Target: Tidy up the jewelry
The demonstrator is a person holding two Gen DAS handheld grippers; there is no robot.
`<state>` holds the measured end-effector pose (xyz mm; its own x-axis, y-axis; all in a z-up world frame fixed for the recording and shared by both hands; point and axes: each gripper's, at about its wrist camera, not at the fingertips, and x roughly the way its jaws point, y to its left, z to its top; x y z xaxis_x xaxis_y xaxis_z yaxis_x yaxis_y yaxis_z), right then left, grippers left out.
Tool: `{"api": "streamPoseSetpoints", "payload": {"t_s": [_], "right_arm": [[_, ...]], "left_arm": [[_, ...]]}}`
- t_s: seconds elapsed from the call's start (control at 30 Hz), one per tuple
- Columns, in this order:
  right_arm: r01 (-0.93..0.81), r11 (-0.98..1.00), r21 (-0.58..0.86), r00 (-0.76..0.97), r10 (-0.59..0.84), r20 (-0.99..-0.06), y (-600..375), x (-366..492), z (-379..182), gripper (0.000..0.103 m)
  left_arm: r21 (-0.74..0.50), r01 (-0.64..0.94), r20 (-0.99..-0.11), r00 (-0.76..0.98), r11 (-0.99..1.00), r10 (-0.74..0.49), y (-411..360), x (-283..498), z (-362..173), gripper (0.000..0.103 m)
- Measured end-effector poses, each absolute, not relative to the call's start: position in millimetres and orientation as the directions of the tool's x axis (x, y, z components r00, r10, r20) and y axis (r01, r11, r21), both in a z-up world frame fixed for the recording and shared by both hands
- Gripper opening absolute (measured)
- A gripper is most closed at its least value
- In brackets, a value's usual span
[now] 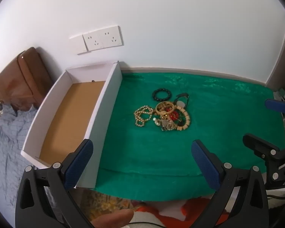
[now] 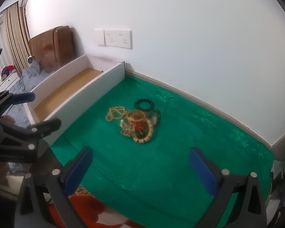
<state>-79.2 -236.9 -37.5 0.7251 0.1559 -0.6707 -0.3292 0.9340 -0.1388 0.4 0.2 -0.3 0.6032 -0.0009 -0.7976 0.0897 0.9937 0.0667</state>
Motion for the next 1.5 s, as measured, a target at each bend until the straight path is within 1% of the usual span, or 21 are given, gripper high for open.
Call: {"api": "streamPoseSetpoints", "payload": {"t_s": [0.37,0.5,0.87,1.5], "right_arm": [[-0.333,0.936,-0.114,0.722,0.175,-0.670,-235,-79,-31,0.103],[-0.329,0.937,-0.119,0.731,0.173,-0.660,-236,-82,-33,0.103],[-0.320,0.940,-0.116,0.742,0.172,-0.648,-243,-87,-29,0.103],[-0.310,0.943,-0.124,0.748,0.161,-0.644,-248,-79,-26,0.103]], "left_arm": [[0.070,0.080,-0.808,0.590,0.994,0.009,2,7,0,0.103],[0.070,0.088,-0.801,0.599,0.994,0.003,6,-1,-10,0.103],[0.072,0.085,-0.786,0.618,0.994,0.004,5,-6,-5,0.103],[0.065,0.089,-0.798,0.603,0.994,-0.002,-3,7,2,0.103]]}}
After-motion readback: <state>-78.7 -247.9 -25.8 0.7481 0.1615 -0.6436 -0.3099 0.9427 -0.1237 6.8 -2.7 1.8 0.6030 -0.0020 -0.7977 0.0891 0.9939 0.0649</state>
